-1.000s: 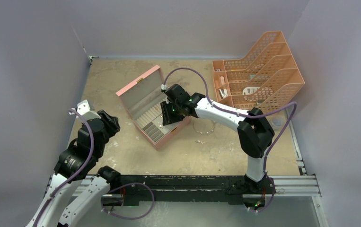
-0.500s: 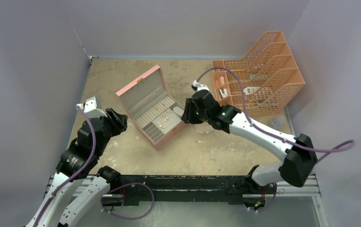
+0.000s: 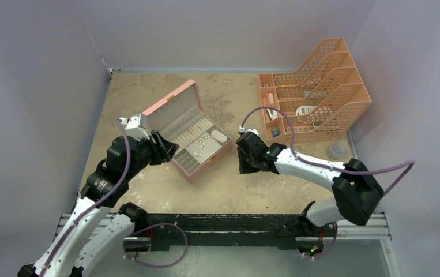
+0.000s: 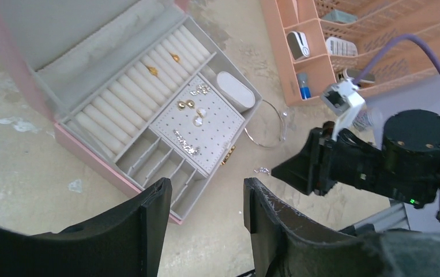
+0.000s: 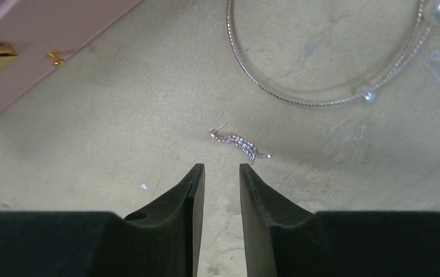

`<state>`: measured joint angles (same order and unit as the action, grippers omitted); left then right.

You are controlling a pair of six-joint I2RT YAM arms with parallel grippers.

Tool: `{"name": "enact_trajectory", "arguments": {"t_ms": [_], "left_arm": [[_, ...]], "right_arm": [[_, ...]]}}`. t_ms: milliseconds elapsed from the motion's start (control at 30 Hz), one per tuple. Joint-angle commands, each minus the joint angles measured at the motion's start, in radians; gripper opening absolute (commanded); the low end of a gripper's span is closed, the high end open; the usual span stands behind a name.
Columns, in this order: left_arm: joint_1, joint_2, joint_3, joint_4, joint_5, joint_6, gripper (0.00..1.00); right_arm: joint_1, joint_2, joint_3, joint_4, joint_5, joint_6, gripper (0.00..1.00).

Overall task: Organize the mixed jewelry
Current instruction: Pick up the jewelry from the center of the board.

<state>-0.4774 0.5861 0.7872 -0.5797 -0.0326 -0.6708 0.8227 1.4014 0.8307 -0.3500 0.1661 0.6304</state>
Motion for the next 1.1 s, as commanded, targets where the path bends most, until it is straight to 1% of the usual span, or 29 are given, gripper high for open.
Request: {"name": "enact_trajectory", "arguments": {"t_ms": [0, 33, 133, 333, 467, 700, 867, 1067], "left_arm": [[0.008, 0.012, 0.000, 0.076, 0.085, -0.018, 0.49], [0.008, 0.014, 0.001, 0.075, 0.087, -0.017, 0.49], [0.008, 0.018, 0.004, 0.073, 0.086, -0.015, 0.49], [0.008, 0.026, 0.003, 0.081, 0.083, -0.008, 0.49], [0.008, 0.031, 0.003, 0.078, 0.077, -0.004, 0.49], [0.008, 0.017, 0.000, 0.065, 0.064, -0.004, 0.49], [0.008, 0.012, -0.004, 0.061, 0.056, -0.002, 0.49], [0.008, 0.009, -0.012, 0.058, 0.050, -0.005, 0.49]], "right_arm": [[-0.006, 0.051, 0.043, 0.066, -0.057, -0.157, 0.31], [-0.006, 0.062, 0.046, 0.077, -0.085, -0.178, 0.31], [-0.006, 0.100, 0.075, 0.061, -0.025, -0.178, 0.32], [-0.007, 0.126, 0.095, 0.085, 0.015, -0.233, 0.33], [-0.007, 0.176, 0.105, 0.093, -0.008, -0.235, 0.32], [-0.008, 0.227, 0.086, 0.083, -0.072, -0.136, 0.39], [-0.007, 0.191, 0.043, 0.067, -0.119, -0.079, 0.44], [-0.007, 0.154, 0.031, -0.008, -0.122, -0.029, 0.47]]}}
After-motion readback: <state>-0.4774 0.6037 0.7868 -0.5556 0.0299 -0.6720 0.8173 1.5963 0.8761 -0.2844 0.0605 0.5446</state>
